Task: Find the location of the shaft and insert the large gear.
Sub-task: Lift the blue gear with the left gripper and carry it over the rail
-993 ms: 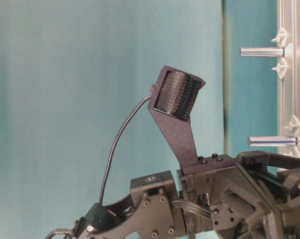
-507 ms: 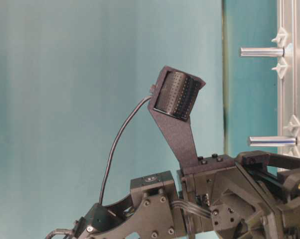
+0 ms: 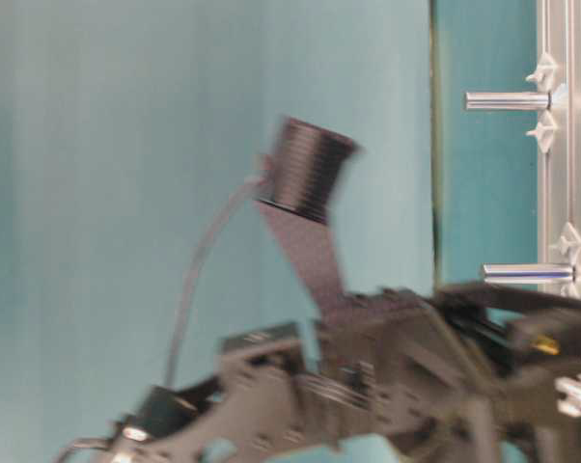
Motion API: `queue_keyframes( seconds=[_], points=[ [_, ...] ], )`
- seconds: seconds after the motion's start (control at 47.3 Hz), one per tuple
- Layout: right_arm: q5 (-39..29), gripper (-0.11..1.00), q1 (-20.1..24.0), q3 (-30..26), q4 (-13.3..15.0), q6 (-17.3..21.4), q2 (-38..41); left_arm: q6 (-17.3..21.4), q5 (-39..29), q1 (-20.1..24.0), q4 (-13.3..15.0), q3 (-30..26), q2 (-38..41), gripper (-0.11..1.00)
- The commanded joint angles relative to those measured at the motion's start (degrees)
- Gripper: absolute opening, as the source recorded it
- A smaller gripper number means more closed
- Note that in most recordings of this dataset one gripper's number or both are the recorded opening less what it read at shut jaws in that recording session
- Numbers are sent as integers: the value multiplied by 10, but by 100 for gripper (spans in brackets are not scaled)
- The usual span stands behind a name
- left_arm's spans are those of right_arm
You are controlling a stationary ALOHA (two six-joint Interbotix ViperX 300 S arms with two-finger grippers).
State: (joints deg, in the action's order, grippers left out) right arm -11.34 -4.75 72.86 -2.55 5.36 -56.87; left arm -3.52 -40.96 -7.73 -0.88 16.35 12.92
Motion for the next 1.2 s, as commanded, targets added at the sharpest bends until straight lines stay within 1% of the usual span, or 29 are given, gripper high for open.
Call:
queue_keyframes(
  seconds=[0.0, 0.296, 0.55, 0.761, 0.93, 1.184],
  points=[
    [3, 1, -2, -6, 0, 5, 4, 2, -11, -2, -2, -27, -31, 71],
    [3, 1, -2, -6, 0, 5, 4, 4, -67, 4, -4, -69, -38, 71],
    [3, 1, -1, -6, 0, 5, 4, 10, -81, 15, -4, -103, -47, 71],
    [4, 1, -2, -5, 0, 5, 4, 20, -118, 26, -4, -137, -51, 71],
    [6, 1, -1, -5, 0, 5, 4, 39, -146, 39, -4, -164, -51, 71],
    [6, 1, -1, -5, 0, 5, 4, 55, -158, 57, -4, -187, -51, 71]
  ],
)
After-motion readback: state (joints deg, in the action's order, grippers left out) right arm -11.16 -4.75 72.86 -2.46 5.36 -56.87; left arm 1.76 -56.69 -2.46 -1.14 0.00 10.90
